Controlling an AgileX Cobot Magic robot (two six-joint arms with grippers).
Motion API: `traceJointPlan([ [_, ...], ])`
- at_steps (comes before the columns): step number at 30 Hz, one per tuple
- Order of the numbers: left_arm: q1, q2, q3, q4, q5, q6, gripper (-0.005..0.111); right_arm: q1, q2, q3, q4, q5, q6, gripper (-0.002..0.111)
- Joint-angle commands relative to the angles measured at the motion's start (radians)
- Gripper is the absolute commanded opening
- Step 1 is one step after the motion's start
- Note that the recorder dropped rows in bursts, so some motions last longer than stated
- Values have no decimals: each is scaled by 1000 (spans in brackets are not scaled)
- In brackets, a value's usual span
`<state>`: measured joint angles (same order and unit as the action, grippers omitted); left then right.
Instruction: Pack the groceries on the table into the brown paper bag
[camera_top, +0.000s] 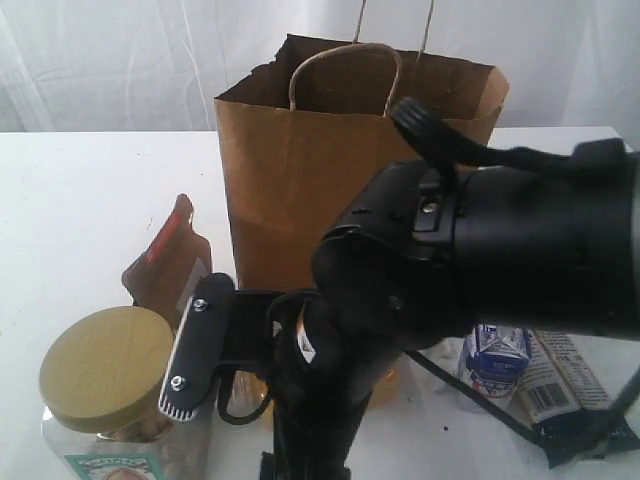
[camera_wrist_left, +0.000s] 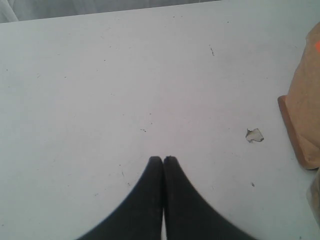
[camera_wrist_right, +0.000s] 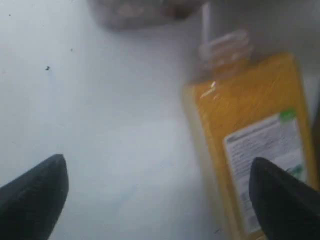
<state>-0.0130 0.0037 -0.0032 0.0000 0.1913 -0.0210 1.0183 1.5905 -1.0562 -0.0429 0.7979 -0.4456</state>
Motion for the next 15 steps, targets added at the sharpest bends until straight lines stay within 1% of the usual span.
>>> traceJointPlan([
  [1,1,-4,3,0,-4,0,0,-3,58,-61,-43,-109,-269,90],
  [8,1,-4,3,0,-4,0,0,-3,134,-70,-54,-256,-276,90],
  [11,1,-4,3,0,-4,0,0,-3,174,-70,-54,-279,-276,90],
  [12,1,-4,3,0,-4,0,0,-3,186,-70,-54,-279,-276,89],
  [15,1,-4,3,0,-4,0,0,-3,222,-70,-54,-278,-276,81],
])
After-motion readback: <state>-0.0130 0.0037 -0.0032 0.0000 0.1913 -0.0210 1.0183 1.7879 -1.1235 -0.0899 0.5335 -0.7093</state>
